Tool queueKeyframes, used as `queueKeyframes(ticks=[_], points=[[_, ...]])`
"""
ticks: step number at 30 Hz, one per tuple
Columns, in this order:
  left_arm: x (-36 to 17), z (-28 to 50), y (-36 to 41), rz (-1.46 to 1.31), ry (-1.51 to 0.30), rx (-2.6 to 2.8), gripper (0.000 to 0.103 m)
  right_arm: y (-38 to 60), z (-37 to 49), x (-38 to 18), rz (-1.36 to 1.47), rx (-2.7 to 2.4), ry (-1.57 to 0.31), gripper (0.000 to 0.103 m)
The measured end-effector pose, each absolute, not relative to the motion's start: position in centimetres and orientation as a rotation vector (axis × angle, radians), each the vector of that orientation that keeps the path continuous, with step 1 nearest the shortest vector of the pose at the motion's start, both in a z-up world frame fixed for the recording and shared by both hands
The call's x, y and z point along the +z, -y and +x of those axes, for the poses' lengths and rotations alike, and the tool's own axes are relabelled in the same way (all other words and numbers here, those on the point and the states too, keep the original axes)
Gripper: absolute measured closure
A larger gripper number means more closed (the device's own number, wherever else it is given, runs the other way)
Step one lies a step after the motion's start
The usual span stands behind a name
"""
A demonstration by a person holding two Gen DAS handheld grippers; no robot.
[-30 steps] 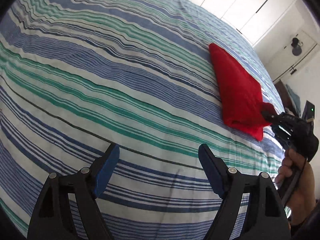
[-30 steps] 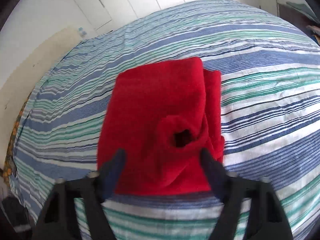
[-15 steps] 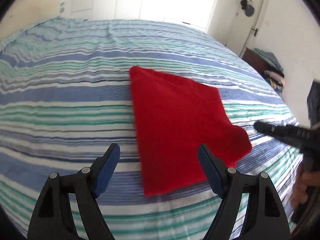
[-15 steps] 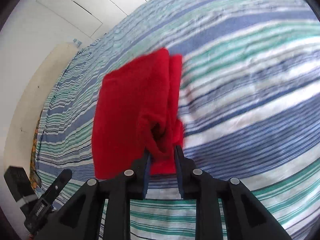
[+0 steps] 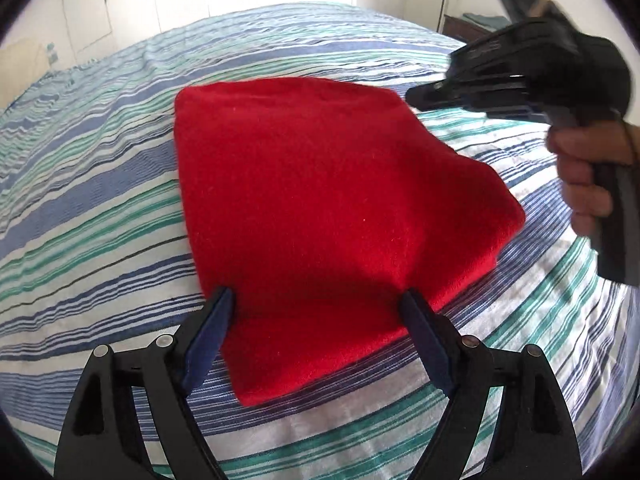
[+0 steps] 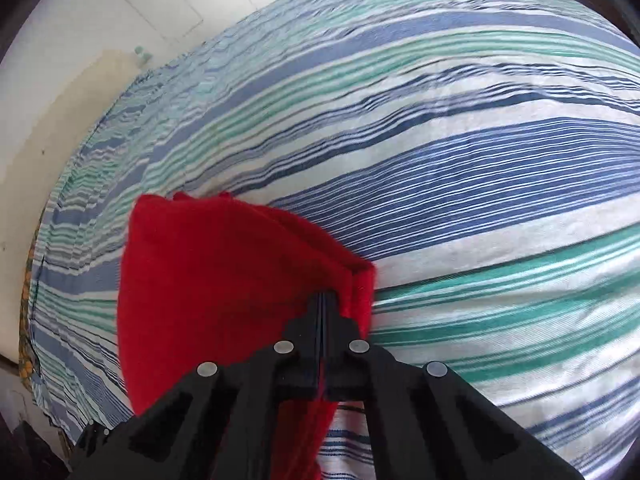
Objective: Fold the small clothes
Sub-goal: 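Fold the held sweater end over the bundle with the right gripper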
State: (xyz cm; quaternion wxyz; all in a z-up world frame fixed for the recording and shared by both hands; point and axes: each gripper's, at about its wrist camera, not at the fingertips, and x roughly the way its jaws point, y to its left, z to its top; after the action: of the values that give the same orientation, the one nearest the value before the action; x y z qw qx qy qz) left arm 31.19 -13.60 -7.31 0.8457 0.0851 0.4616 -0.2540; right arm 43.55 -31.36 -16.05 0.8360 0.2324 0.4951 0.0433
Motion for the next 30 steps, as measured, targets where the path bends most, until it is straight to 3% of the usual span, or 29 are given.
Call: queueKeyframes(ticks=[1, 4, 6, 8, 9, 10, 14, 16, 17, 19, 20, 21, 26, 28, 29, 30], points=[[-7.5, 31.4, 13.4, 0.145, -0.983, -0.537, 0.018, 31.1, 42.2, -14.5, 0.499, 0.123, -1.003, 0.096], [-7.7, 31.7, 12.0, 0.050, -1.019, -0.528, 0.018, 29.2, 37.3, -11.1, 0.558, 0.319, -0.922, 0.094], [-7.8, 31.6, 11.0, 0.009, -1.045, -0.512, 0.018, 26.9, 35.0, -11.7, 0.495, 0.351, -0.943, 0.095], [-7.9, 31.4, 10.0, -0.014, -1.072, -0.498, 0.019, 26.1, 33.6, -15.8, 0.411, 0.257, -1.084, 0.095], [-7.9, 31.3, 9.4, -0.020, -1.076, -0.491, 0.019, 26.6, 32.7, -18.2, 0.452, 0.237, -1.142, 0.103], [-7.6, 31.1, 8.8, -0.030, -1.072, -0.485, 0.019, 27.1, 31.8, -18.9, 0.500, 0.239, -1.117, 0.103], [-6.4, 31.9, 5.9, -0.157, -1.056, -0.457, 0.018, 27.6, 31.5, -17.1, 0.485, 0.275, -1.103, 0.103], [-6.4, 32.9, 4.5, -0.268, -1.052, -0.438, 0.014, 28.7, 32.6, -15.8, 0.507, 0.297, -1.085, 0.097], [-6.8, 33.8, 4.1, -0.315, -1.060, -0.433, 0.012, 29.5, 33.3, -14.9, 0.523, 0.301, -1.057, 0.091], [-8.1, 34.9, 4.1, -0.403, -1.110, -0.434, 0.012, 31.1, 35.3, -13.9, 0.557, 0.283, -1.002, 0.056], [-8.7, 35.3, 4.4, -0.422, -1.131, -0.442, 0.012, 32.1, 36.6, -14.0, 0.581, 0.261, -0.981, 0.026], [-9.5, 35.8, 5.1, -0.433, -1.164, -0.454, 0.012, 32.8, 38.3, -14.7, 0.619, 0.260, -0.992, 0.021], [-10.3, 36.0, 8.7, -0.367, -1.201, -0.523, 0.015, 34.0, 45.3, -20.1, 0.877, 0.281, -1.081, 0.031], [-10.6, 36.1, 10.1, -0.346, -1.229, -0.555, 0.058, 32.6, 46.5, -20.9, 0.942, 0.343, -1.093, 0.051], [-10.6, 36.3, 10.7, -0.318, -1.251, -0.557, 0.075, 31.3, 47.1, -21.3, 0.919, 0.358, -1.142, 0.070], [-10.2, 36.2, 11.0, -0.303, -1.241, -0.543, 0.082, 30.4, 47.5, -20.9, 0.836, 0.336, -1.176, 0.077]])
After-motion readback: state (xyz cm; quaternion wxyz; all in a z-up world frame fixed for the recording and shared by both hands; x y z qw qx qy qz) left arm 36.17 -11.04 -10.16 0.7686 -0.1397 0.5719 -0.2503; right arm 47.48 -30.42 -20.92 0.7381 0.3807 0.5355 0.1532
